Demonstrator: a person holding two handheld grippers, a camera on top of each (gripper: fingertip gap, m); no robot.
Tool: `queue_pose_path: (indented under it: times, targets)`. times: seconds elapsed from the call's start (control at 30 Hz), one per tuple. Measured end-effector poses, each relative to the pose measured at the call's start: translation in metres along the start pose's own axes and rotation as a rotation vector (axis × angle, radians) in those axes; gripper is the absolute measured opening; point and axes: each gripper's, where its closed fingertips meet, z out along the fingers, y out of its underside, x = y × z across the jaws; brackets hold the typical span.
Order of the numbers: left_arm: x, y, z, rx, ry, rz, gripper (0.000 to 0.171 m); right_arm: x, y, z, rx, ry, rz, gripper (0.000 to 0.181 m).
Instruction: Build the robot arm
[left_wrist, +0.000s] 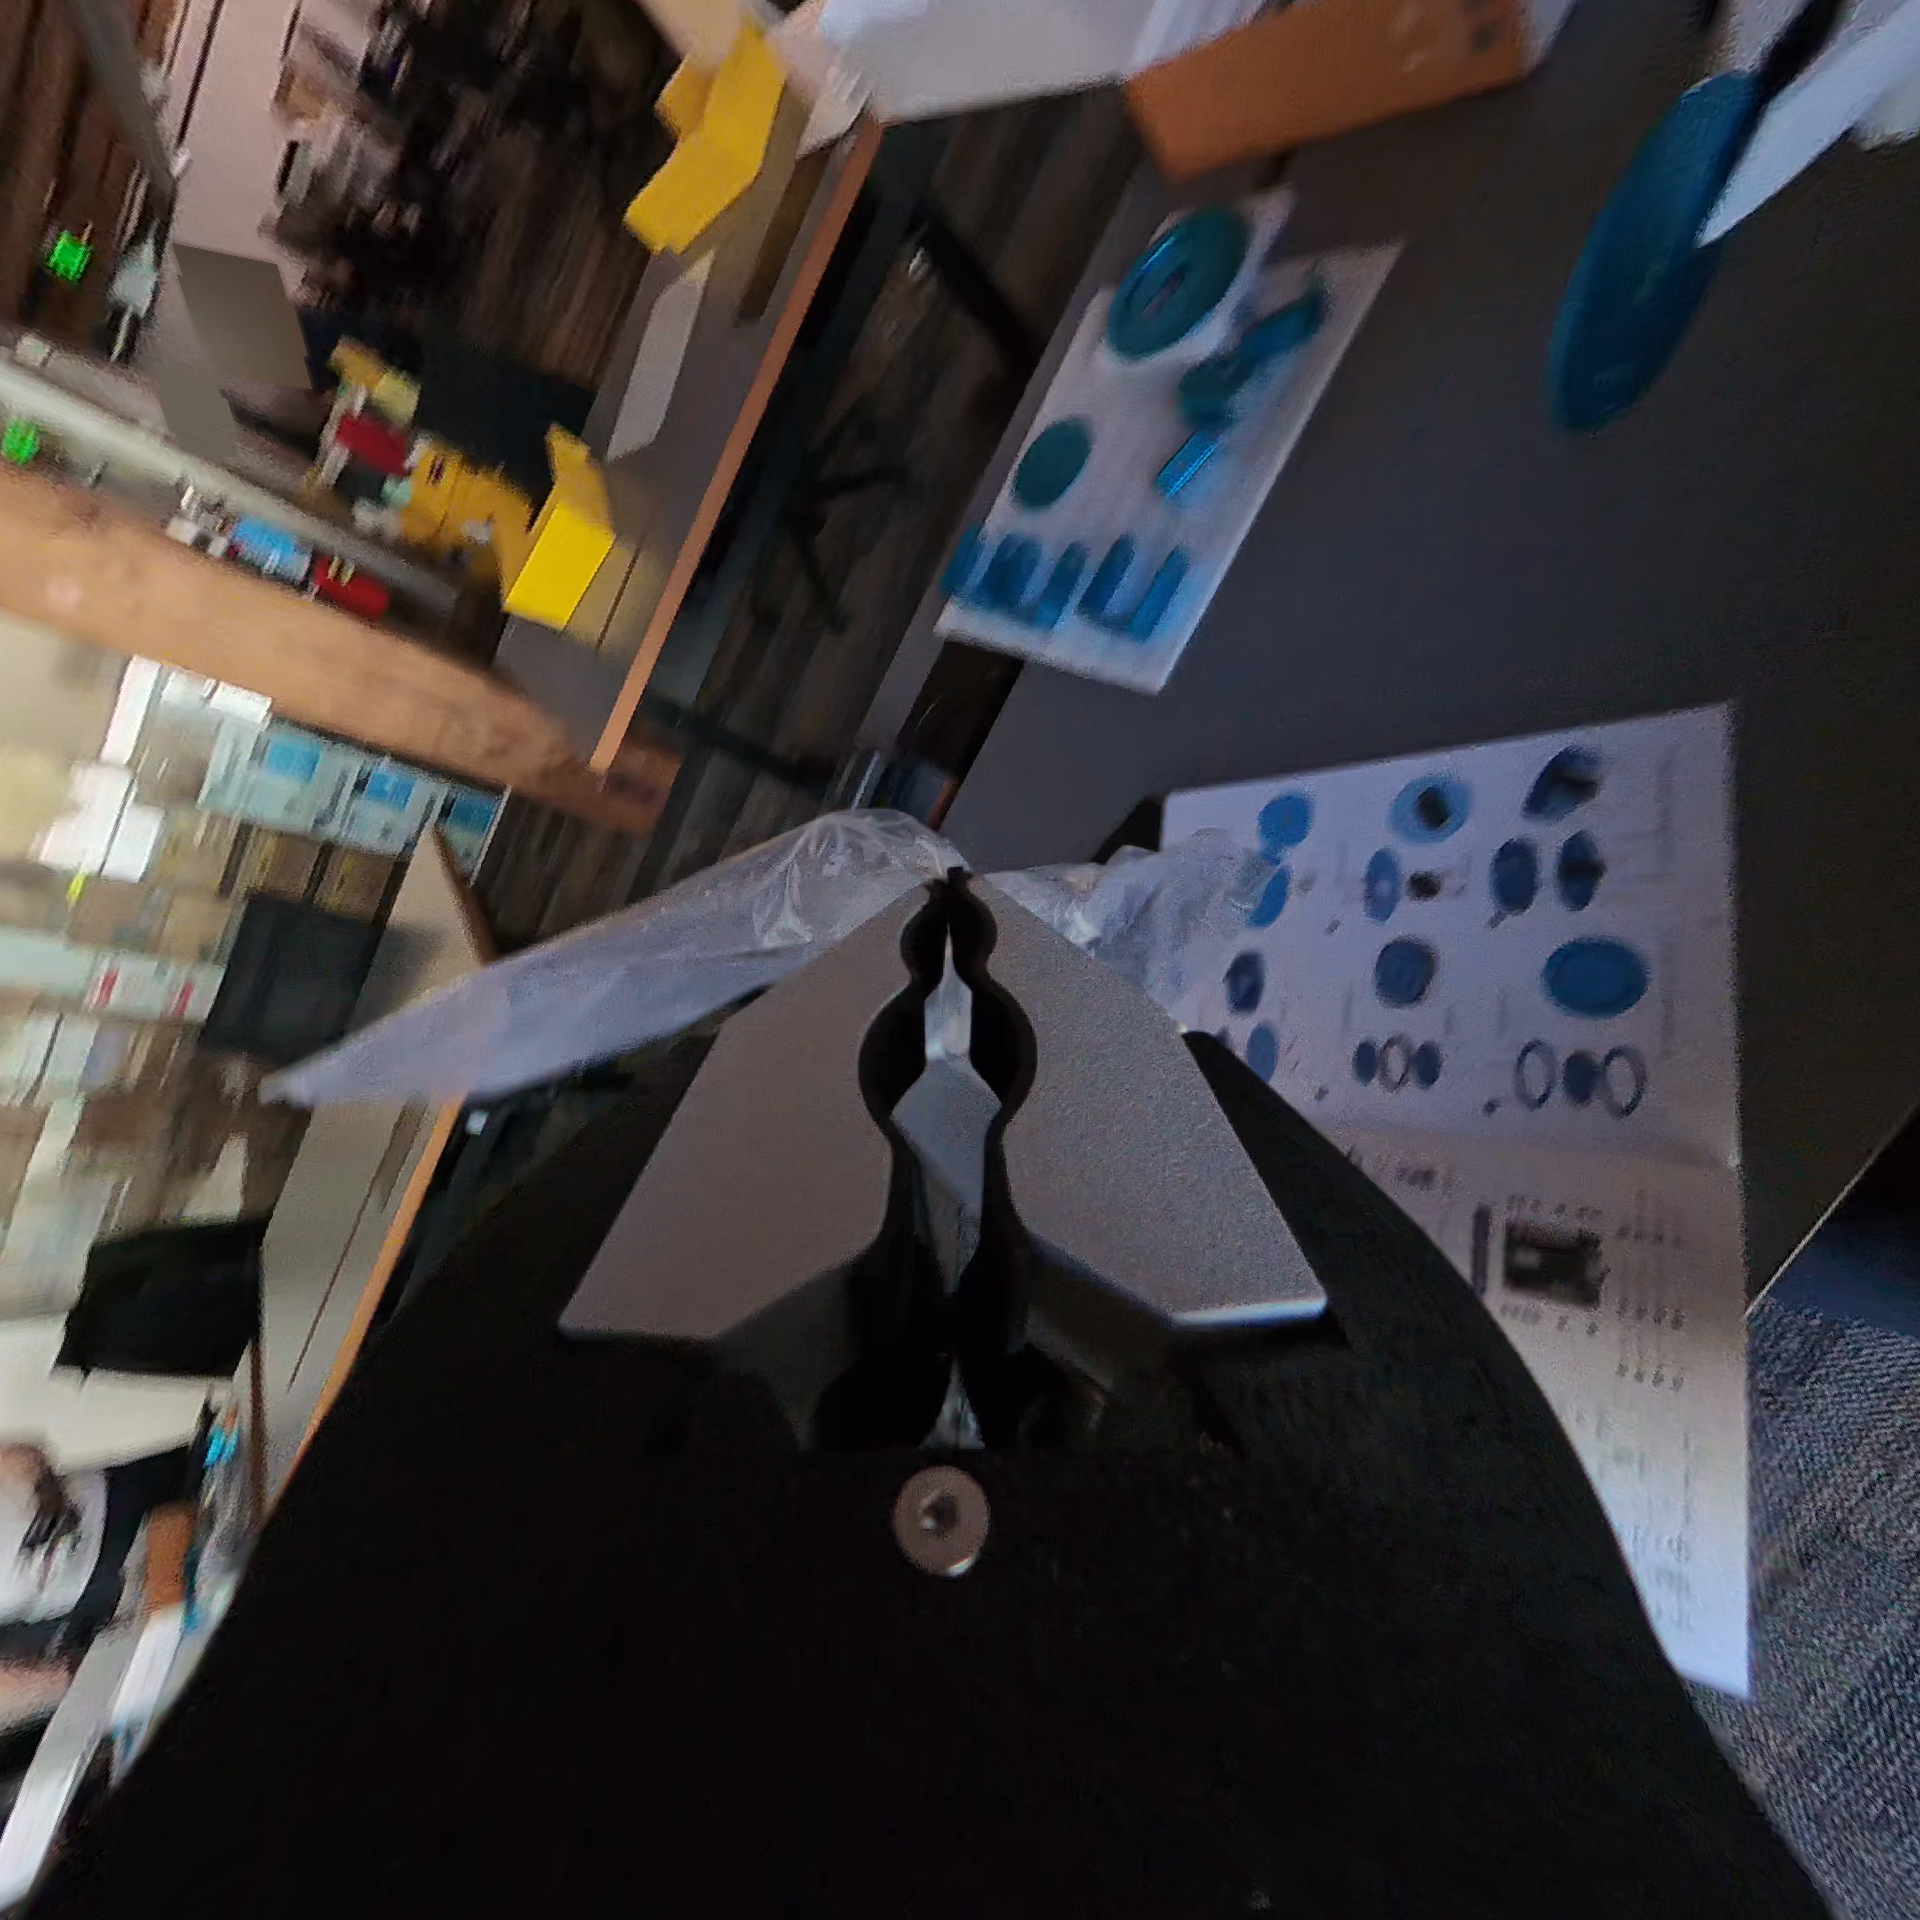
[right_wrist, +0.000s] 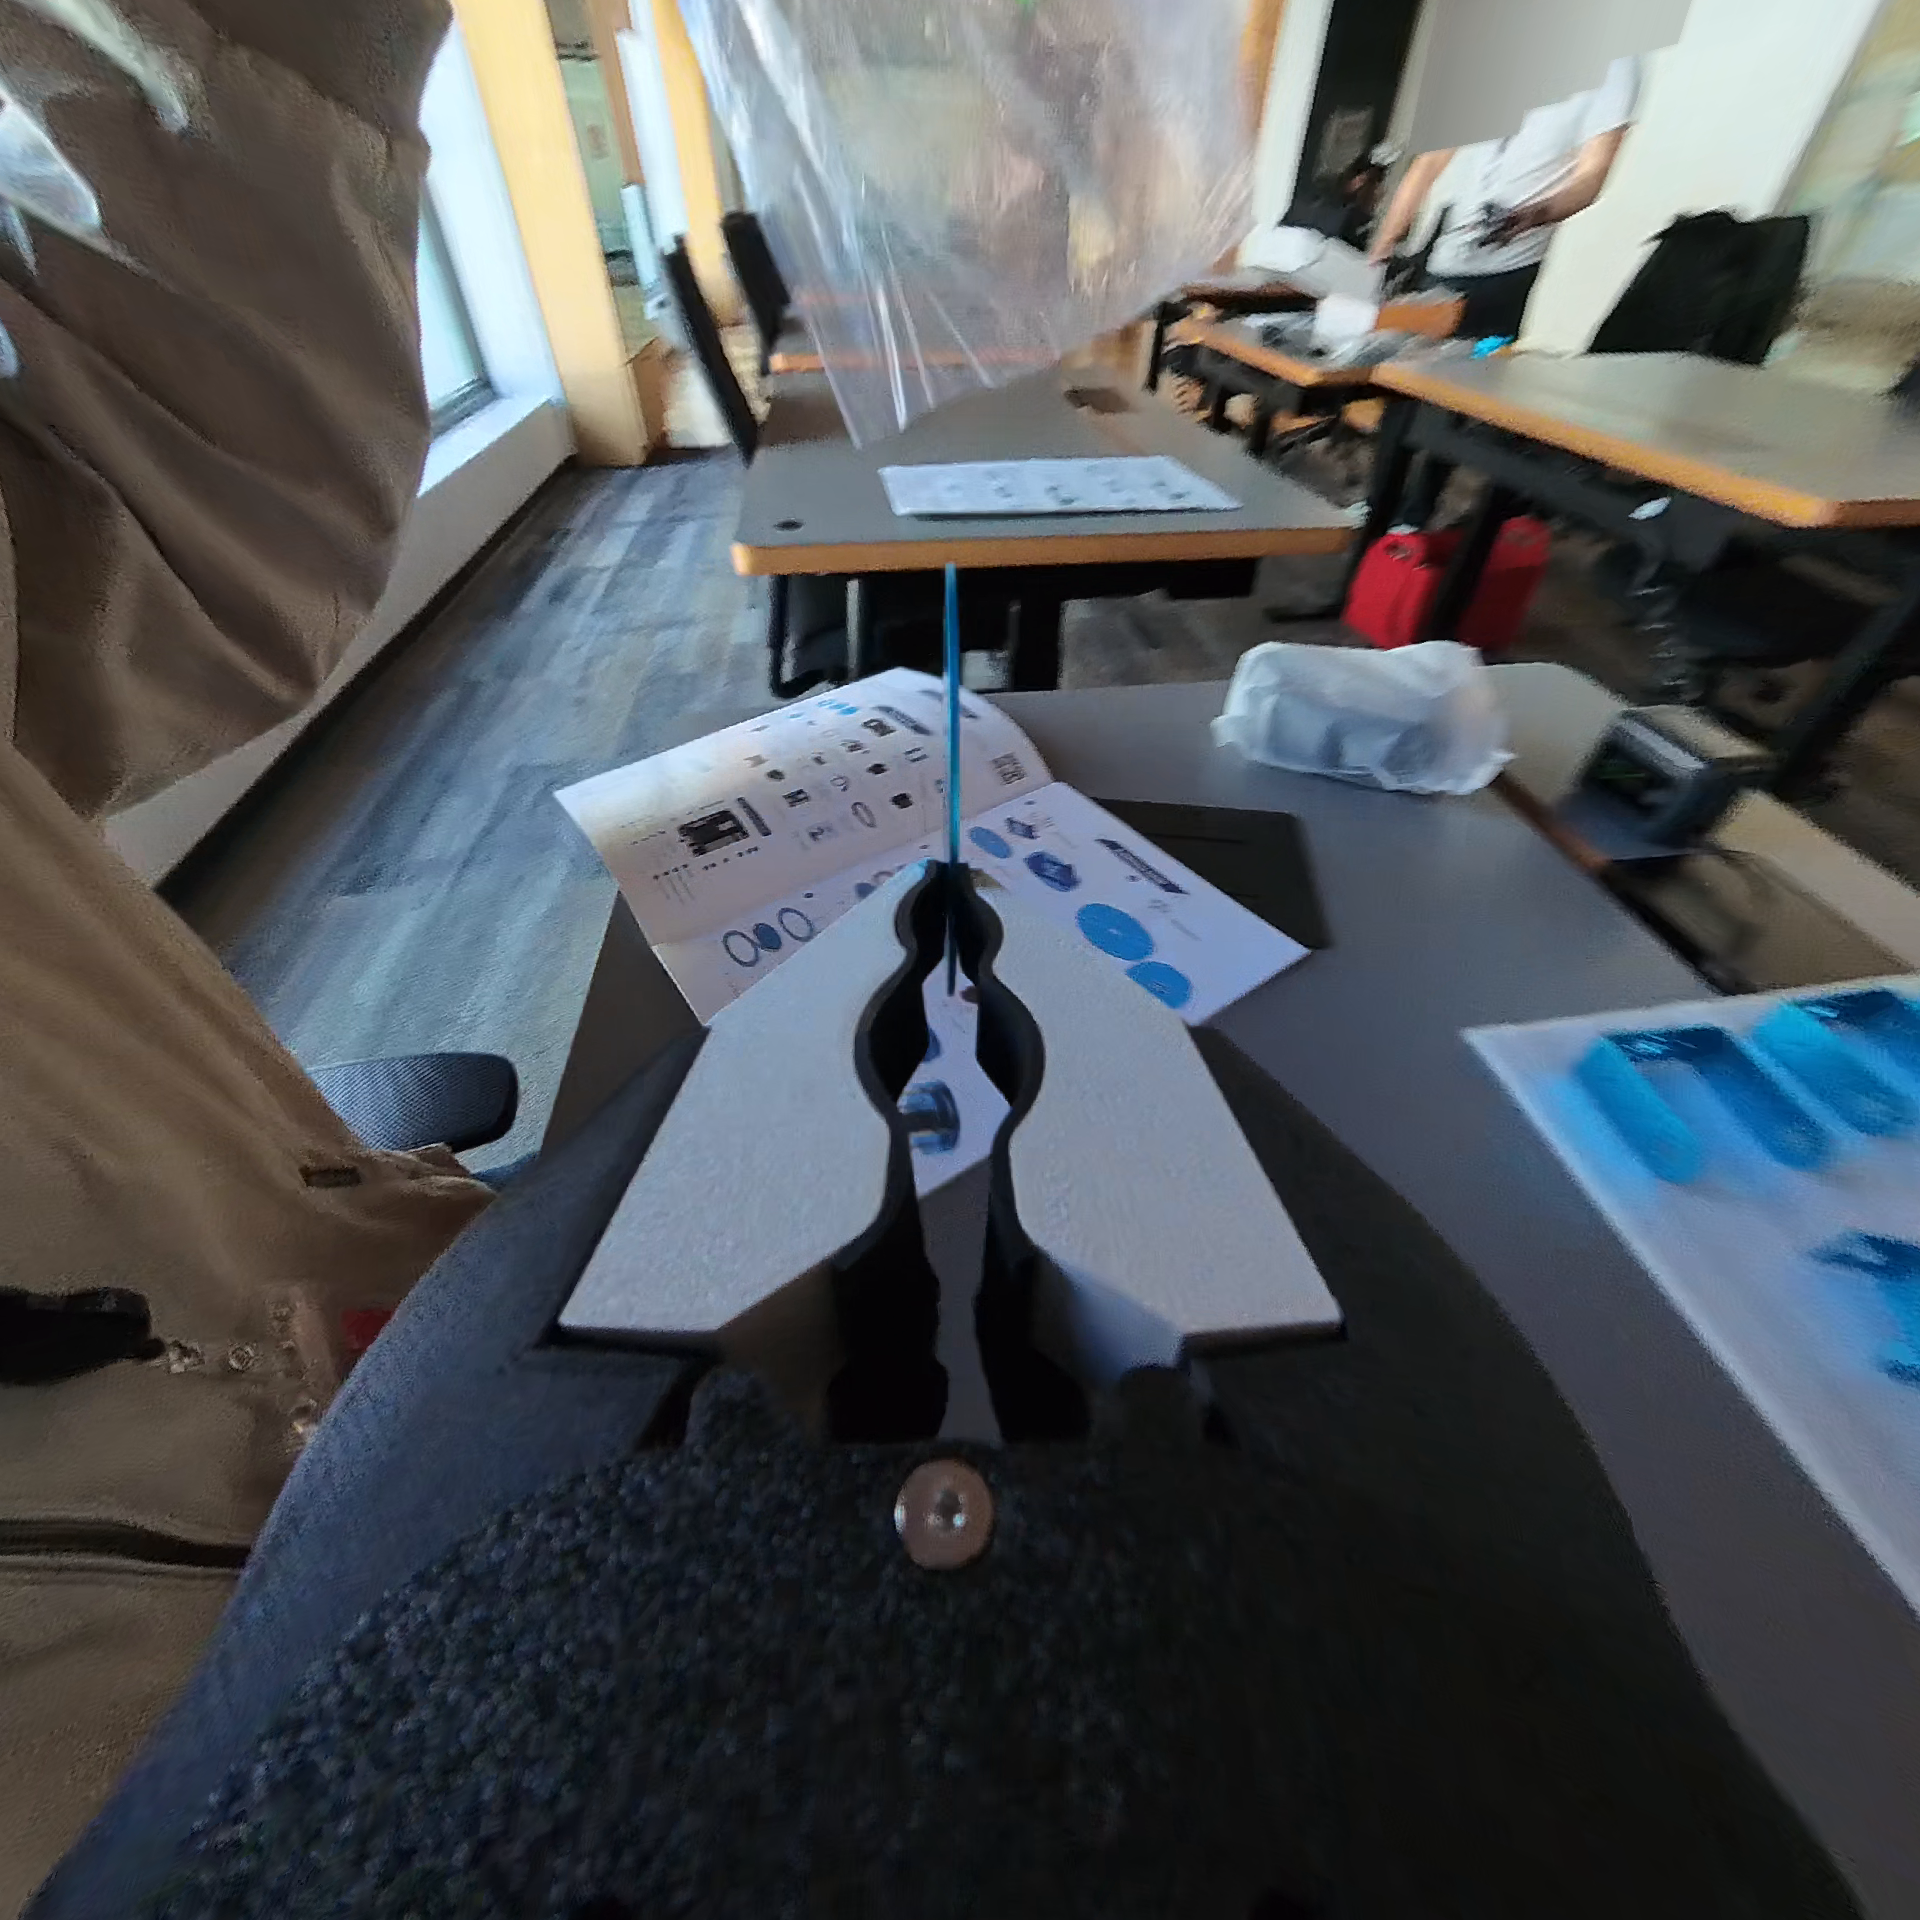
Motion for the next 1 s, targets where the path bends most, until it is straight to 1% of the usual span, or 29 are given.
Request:
queue_pose_path:
  times: [0.07,0.13,0.23,0.3,0.33,0.4,0.43,0.47,0.53,0.6,0.63,0.7,0.73,0.8,0.83,0.87,0.93,1.0]
  targets:
    - [0.033,-0.049,0.027,0.111,0.113,0.036,0.000,0.002,-0.009,-0.039,0.036,0.074,0.003,0.000]
    - [0.071,-0.093,0.056,0.225,0.262,0.046,0.000,0.003,-0.015,-0.077,0.067,0.153,0.014,0.000]
    - [0.130,-0.148,0.100,0.353,0.489,0.063,0.000,0.003,-0.021,-0.132,0.110,0.267,0.040,0.000]
    - [0.167,-0.179,0.122,0.436,0.644,0.061,0.000,0.005,-0.020,-0.165,0.124,0.357,0.054,0.000]
    - [0.185,-0.189,0.130,0.462,0.713,0.063,0.000,0.006,-0.019,-0.180,0.127,0.405,0.060,0.000]
    - [0.216,-0.198,0.144,0.486,0.851,0.053,0.000,0.007,-0.015,-0.207,0.129,0.481,0.073,0.000]
    - [0.230,-0.195,0.153,0.472,0.918,0.038,0.000,0.007,-0.011,-0.218,0.125,0.511,0.082,0.000]
    - [0.241,-0.187,0.168,0.430,0.957,0.033,0.000,0.008,-0.006,-0.226,0.115,0.538,0.098,0.000]
    - [0.263,-0.160,0.203,0.300,1.030,0.030,0.000,0.010,0.012,-0.230,0.071,0.547,0.159,0.000]
    - [0.283,-0.129,0.235,0.162,1.142,-0.010,0.000,0.015,0.033,-0.221,0.030,0.521,0.239,0.000]
    - [0.290,-0.110,0.253,0.079,1.167,-0.012,0.000,0.018,0.046,-0.212,0.006,0.507,0.287,0.000]
    - [0.298,-0.070,0.288,-0.076,1.157,0.035,0.000,0.024,0.076,-0.187,-0.069,0.453,0.375,0.000]
    - [0.298,-0.059,0.302,-0.110,1.150,0.023,0.000,0.027,0.091,-0.174,-0.106,0.432,0.414,0.000]
    - [0.295,-0.046,0.322,-0.141,1.147,-0.047,0.000,0.031,0.124,-0.145,-0.189,0.371,0.487,0.000]
    - [0.292,-0.039,0.333,-0.158,1.116,-0.076,0.000,0.033,0.140,-0.132,-0.233,0.344,0.525,0.000]
    - [0.287,-0.035,0.341,-0.160,1.085,-0.114,0.004,0.035,0.157,-0.122,-0.278,0.323,0.565,0.000]
    - [0.278,-0.036,0.344,-0.118,1.050,-0.210,0.021,0.035,0.182,-0.103,-0.322,0.255,0.644,0.000]
    - [0.266,-0.050,0.338,-0.024,0.976,-0.291,0.028,0.037,0.195,-0.091,-0.301,0.192,0.762,0.000]
